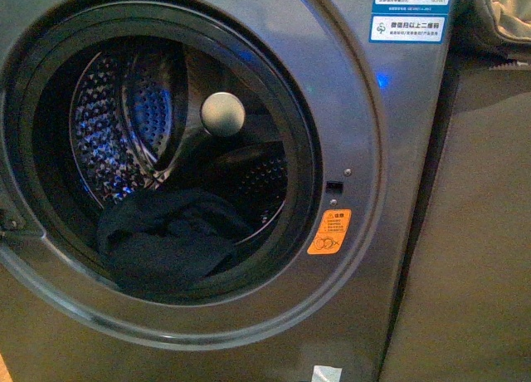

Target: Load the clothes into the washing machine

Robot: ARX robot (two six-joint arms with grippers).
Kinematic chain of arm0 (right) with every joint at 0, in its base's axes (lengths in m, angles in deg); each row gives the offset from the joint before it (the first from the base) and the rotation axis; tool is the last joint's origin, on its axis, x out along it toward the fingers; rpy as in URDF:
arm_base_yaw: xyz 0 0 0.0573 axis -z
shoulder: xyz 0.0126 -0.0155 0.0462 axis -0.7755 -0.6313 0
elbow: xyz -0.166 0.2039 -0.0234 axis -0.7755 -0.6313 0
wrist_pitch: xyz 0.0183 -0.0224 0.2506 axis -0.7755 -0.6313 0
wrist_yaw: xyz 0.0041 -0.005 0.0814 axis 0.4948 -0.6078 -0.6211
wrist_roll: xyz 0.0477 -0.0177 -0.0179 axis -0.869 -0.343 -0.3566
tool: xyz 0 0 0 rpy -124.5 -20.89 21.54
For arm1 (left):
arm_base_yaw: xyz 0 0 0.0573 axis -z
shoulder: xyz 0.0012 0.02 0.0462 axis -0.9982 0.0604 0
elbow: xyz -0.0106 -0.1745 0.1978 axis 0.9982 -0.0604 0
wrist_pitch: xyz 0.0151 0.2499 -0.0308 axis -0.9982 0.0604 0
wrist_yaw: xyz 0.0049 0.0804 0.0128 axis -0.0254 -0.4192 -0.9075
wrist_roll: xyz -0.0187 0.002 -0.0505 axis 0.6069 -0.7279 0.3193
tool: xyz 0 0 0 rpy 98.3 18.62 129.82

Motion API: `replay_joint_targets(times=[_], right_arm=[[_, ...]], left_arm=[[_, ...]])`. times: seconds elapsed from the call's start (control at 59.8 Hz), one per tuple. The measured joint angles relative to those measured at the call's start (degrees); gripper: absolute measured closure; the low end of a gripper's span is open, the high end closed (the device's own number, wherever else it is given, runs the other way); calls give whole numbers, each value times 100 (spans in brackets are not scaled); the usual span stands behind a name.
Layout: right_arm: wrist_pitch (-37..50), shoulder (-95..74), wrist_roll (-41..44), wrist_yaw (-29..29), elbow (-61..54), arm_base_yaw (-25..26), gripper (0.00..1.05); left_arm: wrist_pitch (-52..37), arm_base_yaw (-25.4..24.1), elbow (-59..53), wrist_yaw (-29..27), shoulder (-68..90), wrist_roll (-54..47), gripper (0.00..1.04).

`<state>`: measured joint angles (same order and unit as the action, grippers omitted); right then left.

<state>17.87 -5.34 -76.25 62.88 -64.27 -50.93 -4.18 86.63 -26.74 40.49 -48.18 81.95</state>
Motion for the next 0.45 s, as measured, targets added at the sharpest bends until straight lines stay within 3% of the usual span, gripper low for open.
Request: replay_joint_targets(times=[0.267,0.451], right_arm=[[0,0,0,0,0,0,7],[0,0,0,0,0,0,7]], left_arm=[[0,0,0,0,-2,0,101],[0,0,0,0,-2,0,69]])
